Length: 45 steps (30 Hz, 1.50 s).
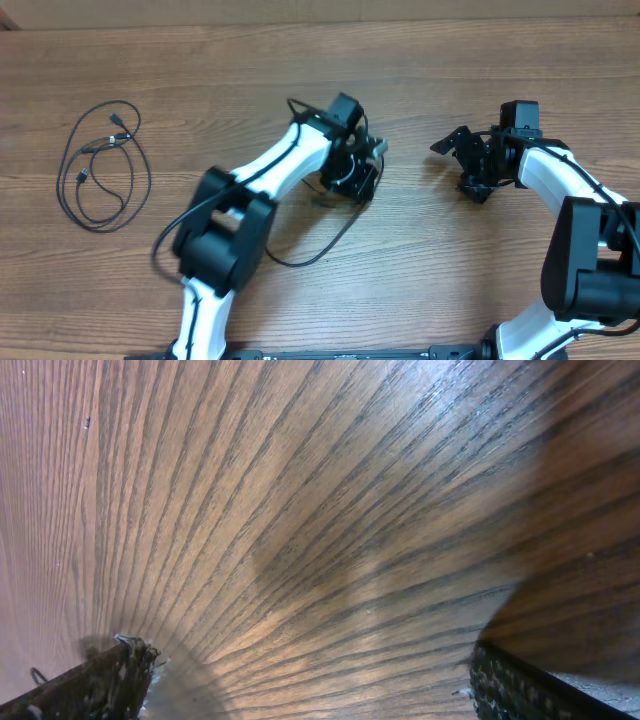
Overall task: Untangle cables
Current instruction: 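Carry the black cable to the left edge with the left gripper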
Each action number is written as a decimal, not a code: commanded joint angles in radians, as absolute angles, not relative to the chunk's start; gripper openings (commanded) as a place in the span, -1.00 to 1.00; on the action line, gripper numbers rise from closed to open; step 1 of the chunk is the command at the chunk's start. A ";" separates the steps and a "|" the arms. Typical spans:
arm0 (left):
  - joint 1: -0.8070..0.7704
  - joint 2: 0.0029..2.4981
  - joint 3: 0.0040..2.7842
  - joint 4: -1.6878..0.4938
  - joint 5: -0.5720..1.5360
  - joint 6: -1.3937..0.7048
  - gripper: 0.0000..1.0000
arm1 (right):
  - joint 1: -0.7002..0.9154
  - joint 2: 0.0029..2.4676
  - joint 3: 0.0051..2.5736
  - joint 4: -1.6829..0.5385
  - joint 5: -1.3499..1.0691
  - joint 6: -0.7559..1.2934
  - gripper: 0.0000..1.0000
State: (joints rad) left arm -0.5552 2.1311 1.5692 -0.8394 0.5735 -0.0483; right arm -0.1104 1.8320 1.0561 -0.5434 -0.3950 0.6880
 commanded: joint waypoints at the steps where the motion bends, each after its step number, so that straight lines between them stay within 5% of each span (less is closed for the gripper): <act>1: -0.548 1.906 1.579 -0.821 0.451 -0.022 -0.92 | -0.110 1.892 1.015 -0.546 -0.337 0.681 1.00; 11: -0.528 1.609 1.579 -0.859 -0.398 -0.359 -0.91 | -0.110 1.892 1.014 -0.546 -0.337 0.681 1.00; 15: -0.467 1.551 1.579 -0.910 -0.556 -0.511 -0.92 | -0.110 1.892 1.014 -0.546 -0.337 0.681 1.00; 25: -0.147 1.537 1.579 -1.000 -0.642 -0.633 -0.91 | -0.110 1.892 1.015 -0.546 -0.337 0.681 1.00; 34: 0.159 1.538 1.573 -1.116 -0.419 -0.764 -0.91 | -0.110 1.892 1.014 -0.546 -0.337 0.681 1.00; 45: 0.294 1.564 1.552 -1.097 -0.378 -0.766 -0.91 | -0.110 1.892 1.015 -0.546 -0.337 0.681 1.00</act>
State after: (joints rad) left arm 0.2775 1.5585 1.5593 -1.1110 -0.3874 -0.7425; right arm -0.1104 1.8320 1.0561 -0.5426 -0.3946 0.6876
